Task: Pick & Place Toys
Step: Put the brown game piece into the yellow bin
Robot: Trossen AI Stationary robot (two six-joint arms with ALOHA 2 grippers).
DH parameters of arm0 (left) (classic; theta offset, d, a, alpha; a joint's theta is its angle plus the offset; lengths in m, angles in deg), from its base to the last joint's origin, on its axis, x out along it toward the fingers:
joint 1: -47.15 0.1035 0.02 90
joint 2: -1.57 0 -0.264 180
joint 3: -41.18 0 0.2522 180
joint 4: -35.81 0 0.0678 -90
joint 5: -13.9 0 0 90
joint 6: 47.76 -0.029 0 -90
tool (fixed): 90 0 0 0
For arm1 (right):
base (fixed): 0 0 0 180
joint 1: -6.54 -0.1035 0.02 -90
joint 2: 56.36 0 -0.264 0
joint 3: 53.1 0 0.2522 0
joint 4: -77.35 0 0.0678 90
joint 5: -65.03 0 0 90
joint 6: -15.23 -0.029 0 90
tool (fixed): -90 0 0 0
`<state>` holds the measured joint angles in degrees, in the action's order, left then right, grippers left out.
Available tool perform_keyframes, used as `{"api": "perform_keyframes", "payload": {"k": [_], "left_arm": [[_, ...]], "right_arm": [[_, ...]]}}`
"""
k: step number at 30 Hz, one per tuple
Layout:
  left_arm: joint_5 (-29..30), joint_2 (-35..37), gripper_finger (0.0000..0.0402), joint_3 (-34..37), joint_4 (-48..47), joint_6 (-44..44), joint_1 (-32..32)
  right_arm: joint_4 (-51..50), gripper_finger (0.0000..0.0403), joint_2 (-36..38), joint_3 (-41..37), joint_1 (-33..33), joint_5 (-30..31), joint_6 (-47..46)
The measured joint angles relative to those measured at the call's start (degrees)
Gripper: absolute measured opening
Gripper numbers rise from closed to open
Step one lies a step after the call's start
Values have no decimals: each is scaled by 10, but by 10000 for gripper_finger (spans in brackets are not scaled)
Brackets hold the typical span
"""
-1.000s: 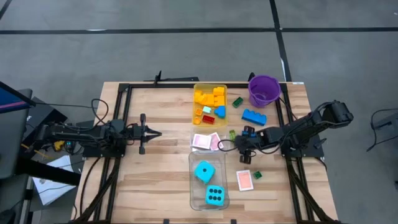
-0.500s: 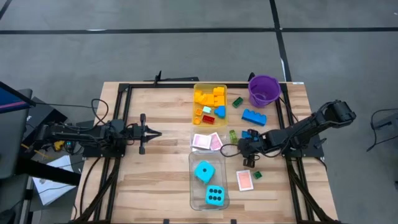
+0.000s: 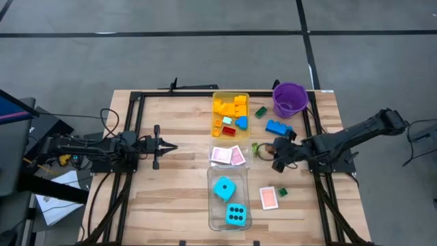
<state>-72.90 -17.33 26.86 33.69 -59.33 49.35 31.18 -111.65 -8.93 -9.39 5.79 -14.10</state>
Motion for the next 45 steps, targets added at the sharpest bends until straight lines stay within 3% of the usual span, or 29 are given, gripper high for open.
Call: {"api": "perform_keyframes", "payload": {"k": [6,15,22,32,39,45], "left_arm": [[0,0,17,0,0,0,0],[0,0,17,0,0,0,0],[0,0,17,0,0,0,0],[0,0,17,0,0,0,0],[0,0,17,0,0,0,0],[0,0,17,0,0,0,0]], "right_arm": [[36,134,42,1,33,22,47],[140,135,27,1,107,15,160],[295,136,-27,1,209,-101,272],[478,136,-173,17,354,-289,315],[480,136,-298,101,397,-356,335],[458,136,-385,178,401,-375,348]]}}
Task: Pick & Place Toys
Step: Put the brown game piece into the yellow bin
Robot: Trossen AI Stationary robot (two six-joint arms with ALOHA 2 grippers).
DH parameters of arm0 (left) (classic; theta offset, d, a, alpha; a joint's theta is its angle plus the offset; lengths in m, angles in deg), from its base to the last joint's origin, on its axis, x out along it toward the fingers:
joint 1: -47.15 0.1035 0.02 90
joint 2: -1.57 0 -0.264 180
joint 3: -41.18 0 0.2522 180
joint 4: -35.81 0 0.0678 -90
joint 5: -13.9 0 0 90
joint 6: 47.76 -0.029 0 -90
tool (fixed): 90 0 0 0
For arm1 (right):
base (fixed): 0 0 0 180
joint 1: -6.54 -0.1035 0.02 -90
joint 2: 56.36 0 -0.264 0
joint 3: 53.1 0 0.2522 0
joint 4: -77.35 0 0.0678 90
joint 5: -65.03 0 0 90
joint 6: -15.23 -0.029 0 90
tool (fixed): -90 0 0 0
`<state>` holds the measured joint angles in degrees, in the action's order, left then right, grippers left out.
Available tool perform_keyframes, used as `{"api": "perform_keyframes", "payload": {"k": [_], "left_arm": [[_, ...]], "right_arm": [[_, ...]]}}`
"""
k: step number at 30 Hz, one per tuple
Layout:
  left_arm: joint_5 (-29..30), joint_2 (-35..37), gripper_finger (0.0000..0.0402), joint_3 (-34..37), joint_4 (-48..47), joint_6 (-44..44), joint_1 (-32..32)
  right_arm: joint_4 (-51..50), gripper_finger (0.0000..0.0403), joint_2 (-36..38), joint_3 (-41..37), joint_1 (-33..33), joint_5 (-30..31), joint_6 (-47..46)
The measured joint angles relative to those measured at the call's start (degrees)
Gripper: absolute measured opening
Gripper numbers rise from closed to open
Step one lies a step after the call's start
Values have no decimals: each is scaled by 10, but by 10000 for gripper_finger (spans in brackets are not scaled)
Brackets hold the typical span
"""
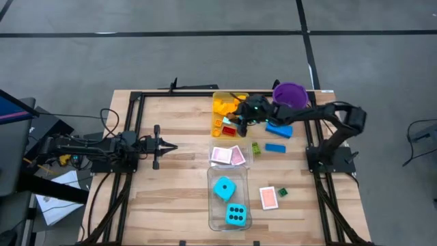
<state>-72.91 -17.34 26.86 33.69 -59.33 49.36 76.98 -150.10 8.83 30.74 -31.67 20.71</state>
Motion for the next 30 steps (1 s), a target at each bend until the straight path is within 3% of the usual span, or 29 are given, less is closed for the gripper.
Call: {"api": "perform_keyframes", "payload": {"k": [12,30], "left_arm": [[0,0,17,0,0,0,0],[0,0,17,0,0,0,0]], "right_arm": [[-75,137,-105,97,-6,-25,14],[-96,148,-104,99,-5,-24,16]]}}
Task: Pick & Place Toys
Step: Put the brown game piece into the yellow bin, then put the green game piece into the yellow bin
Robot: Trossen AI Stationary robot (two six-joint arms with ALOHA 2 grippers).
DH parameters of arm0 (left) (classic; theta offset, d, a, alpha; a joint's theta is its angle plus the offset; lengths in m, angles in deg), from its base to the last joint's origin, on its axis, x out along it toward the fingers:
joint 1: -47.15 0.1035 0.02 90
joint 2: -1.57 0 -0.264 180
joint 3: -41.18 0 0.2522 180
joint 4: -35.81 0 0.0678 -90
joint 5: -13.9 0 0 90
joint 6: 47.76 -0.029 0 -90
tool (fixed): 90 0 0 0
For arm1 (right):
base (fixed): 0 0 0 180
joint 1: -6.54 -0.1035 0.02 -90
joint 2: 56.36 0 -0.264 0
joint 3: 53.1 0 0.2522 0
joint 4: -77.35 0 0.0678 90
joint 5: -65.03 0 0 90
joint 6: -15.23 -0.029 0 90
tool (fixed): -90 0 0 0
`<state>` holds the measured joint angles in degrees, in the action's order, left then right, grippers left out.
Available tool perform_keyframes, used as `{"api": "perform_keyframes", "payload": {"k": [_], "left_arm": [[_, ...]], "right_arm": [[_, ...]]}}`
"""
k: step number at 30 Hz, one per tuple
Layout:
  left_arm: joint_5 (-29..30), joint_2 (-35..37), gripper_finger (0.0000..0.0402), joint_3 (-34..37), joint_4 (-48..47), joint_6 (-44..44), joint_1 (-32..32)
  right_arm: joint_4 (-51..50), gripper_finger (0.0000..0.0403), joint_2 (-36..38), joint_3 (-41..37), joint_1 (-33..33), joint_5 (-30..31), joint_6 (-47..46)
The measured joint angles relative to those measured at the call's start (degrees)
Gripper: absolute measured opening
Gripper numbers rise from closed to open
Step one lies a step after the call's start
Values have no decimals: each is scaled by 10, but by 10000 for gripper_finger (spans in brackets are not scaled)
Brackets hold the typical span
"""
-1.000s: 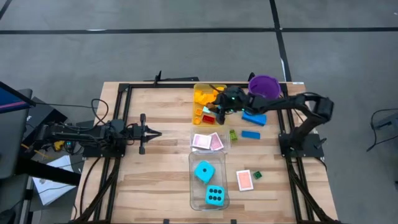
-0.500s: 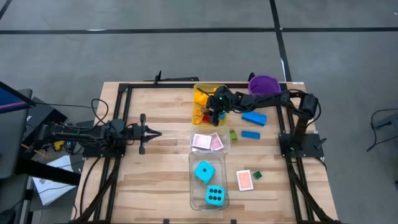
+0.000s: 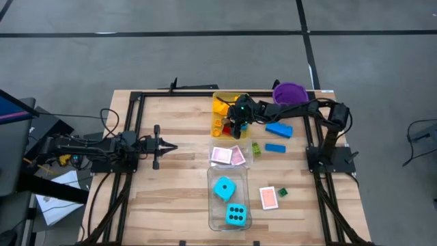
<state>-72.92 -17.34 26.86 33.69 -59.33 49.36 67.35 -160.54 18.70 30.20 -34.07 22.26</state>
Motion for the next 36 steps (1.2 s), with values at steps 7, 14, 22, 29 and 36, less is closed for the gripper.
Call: {"api": "perform_keyframes", "payload": {"k": [7,14,22,29,36], "left_arm": [[0,0,17,0,0,0,0],[0,0,17,0,0,0,0],[0,0,17,0,0,0,0],[0,0,17,0,0,0,0],[0,0,17,0,0,0,0]], "right_arm": [[2,151,0,0,0,0,0],[79,182,0,0,6,0,-39],[71,245,1,0,21,1,-49],[61,255,1,0,19,0,-51],[30,255,15,-1,22,2,-66]]}}
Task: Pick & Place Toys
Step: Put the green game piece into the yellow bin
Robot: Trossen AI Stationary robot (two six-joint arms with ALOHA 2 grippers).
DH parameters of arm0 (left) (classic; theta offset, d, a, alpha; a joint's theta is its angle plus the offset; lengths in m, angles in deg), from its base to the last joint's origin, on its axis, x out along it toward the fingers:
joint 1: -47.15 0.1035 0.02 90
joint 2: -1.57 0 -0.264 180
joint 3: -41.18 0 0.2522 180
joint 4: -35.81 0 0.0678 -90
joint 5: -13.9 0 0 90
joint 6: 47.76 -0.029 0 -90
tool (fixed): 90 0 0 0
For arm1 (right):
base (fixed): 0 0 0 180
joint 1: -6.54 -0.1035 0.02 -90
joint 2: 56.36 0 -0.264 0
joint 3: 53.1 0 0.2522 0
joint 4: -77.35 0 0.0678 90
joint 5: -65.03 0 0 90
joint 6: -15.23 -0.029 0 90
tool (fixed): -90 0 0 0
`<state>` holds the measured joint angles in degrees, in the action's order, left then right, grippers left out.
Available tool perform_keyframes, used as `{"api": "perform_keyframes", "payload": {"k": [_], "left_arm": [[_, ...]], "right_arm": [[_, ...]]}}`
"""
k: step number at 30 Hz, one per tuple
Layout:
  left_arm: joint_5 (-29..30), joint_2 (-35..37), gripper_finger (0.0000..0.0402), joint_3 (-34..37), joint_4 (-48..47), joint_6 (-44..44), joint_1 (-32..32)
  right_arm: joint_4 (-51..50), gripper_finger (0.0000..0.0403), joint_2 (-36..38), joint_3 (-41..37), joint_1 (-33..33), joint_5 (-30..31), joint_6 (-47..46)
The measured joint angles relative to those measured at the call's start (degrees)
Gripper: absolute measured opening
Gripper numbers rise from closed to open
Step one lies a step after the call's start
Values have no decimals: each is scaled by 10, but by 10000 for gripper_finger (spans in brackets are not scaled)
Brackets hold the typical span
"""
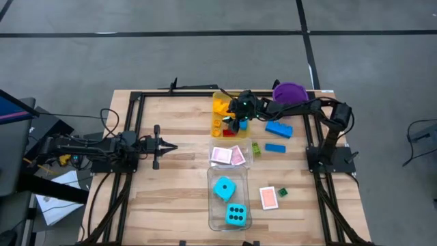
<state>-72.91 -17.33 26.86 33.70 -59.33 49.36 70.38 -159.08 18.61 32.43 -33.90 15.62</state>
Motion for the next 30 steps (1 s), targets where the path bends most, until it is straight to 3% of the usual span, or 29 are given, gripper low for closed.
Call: {"api": "perform_keyframes", "payload": {"k": [6,13,22,30], "left_arm": [[0,0,17,0,0,0,0],[0,0,17,0,0,0,0],[0,0,17,0,0,0,0],[0,0,17,0,0,0,0]], "right_arm": [[-62,255,57,0,11,10,-19],[-221,255,147,0,-1,70,-61],[-394,255,238,-48,-73,111,-133],[-464,255,329,-123,-148,147,-240]]}}
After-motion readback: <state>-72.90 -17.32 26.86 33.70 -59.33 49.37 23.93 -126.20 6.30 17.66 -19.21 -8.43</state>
